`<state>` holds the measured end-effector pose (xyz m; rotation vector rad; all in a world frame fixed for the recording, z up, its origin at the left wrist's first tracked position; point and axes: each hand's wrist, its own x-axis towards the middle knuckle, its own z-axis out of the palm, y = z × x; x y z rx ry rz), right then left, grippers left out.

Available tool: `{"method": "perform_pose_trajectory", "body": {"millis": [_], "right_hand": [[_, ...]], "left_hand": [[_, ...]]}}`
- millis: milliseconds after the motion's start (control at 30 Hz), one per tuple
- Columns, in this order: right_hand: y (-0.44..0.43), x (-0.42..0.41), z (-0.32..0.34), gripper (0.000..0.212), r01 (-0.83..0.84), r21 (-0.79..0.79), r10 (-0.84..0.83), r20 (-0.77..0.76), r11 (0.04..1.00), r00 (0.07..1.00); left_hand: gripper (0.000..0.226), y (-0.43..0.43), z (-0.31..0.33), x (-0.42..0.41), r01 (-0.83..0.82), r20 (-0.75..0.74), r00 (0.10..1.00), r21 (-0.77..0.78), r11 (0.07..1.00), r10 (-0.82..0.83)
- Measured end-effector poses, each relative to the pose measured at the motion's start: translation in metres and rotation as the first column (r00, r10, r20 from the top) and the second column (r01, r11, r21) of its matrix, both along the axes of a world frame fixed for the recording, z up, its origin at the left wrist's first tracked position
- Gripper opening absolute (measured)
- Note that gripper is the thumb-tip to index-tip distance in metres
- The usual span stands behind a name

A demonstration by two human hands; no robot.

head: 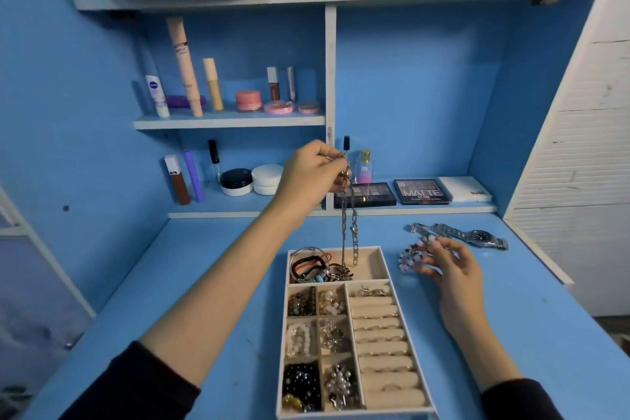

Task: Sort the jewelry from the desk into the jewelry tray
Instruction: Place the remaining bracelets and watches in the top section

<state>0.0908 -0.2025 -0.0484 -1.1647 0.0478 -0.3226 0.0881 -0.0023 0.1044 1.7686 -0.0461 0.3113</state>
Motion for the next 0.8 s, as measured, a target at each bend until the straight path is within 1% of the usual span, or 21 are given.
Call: {"method": "perform_pose_trajectory", "body": {"millis": [100,267,433,567,633,700,800], "right_hand": [[0.000,0.000,0.001,0.003,-0.001,0.004,0.001,0.003,1.000,1.000],[-0.001,0.000,0.000,0.003,-0.002,-0.005,0.002,-0.012,1.000,1.000],[0.000,-0.001,0.002,0.003,-0.006,-0.013,0.005,-0.014,1.000,1.000],[0.000,-0.002,0.003,0.005,-0.005,-0.012,0.005,-0.013,1.000,1.000],[0.000,-0.003,0.003,0.004,-0.005,-0.010,0.005,-0.012,1.000,1.000],[0.001,-0.003,0.004,0.003,-0.005,-0.009,0.004,-0.011,1.000,1.000],[0.001,-0.003,0.005,0.003,-0.006,-0.012,0.005,-0.014,1.000,1.000]], "left_hand": [[0.010,0.000,-0.014,0.000,-0.006,-0.020,1.000,-0.006,1.000,0.006],[0.009,0.002,-0.033,-0.002,-0.014,-0.040,0.999,0.068,0.998,0.017],[0.013,0.005,-0.054,-0.002,-0.025,-0.041,0.999,0.235,0.972,0.036],[0.018,0.006,-0.067,-0.003,0.000,-0.057,0.998,0.411,0.912,0.026],[0.013,0.008,-0.073,-0.002,0.025,-0.077,0.997,0.486,0.874,0.014],[0.005,0.009,-0.079,-0.001,0.054,-0.095,0.995,0.586,0.808,0.003],[0.003,0.011,-0.088,0.002,0.089,-0.140,0.990,0.682,0.726,0.010]]}}
